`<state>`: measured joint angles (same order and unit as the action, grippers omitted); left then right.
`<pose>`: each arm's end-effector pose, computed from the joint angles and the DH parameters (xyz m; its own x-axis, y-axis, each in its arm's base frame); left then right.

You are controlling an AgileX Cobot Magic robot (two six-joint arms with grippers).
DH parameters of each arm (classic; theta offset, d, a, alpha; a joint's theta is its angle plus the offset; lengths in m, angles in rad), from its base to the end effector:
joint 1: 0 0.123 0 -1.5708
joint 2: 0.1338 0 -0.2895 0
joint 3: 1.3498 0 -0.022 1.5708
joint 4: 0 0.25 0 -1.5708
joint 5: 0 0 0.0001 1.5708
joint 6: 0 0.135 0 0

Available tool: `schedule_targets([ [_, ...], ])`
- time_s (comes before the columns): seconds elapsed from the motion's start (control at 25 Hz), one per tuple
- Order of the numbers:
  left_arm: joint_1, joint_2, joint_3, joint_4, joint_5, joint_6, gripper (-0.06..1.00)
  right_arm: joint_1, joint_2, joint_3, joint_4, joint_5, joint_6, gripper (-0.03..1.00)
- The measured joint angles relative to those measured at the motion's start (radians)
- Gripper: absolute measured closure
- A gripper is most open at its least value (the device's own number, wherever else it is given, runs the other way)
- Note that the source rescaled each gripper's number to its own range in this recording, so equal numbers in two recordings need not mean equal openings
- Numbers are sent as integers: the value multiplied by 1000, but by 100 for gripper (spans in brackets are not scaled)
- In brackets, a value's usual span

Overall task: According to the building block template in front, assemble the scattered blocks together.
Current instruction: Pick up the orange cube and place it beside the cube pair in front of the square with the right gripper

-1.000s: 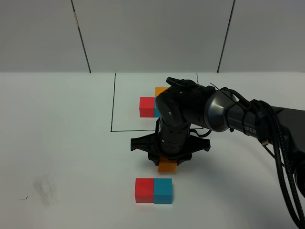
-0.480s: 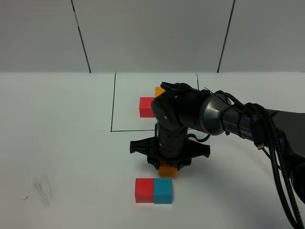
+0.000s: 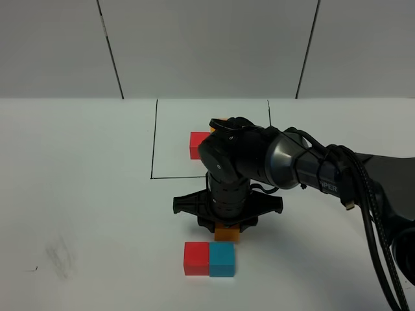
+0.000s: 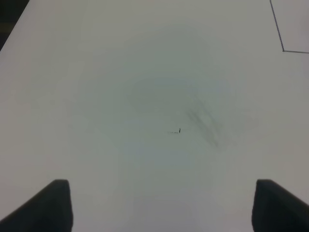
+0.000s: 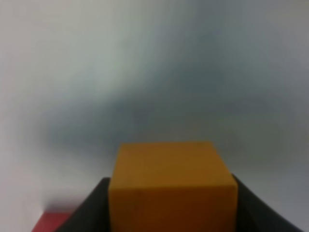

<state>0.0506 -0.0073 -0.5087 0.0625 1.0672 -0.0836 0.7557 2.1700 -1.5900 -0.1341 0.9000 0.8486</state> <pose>0.0264 0.0087 0.2591 -0.4403 -0.0757 -0.8947 -0.1231 0.9921 -0.0234 0.3362 0.2974 0.1072 -0.9791 0.0237 -0.2022 0.0136 0.9986 0.0513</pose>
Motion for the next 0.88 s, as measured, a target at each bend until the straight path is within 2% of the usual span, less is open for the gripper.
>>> schedule_targets([
  [0.88,0,0,0,0,0,0,-4,7,46,0,-1,-4,8,73],
])
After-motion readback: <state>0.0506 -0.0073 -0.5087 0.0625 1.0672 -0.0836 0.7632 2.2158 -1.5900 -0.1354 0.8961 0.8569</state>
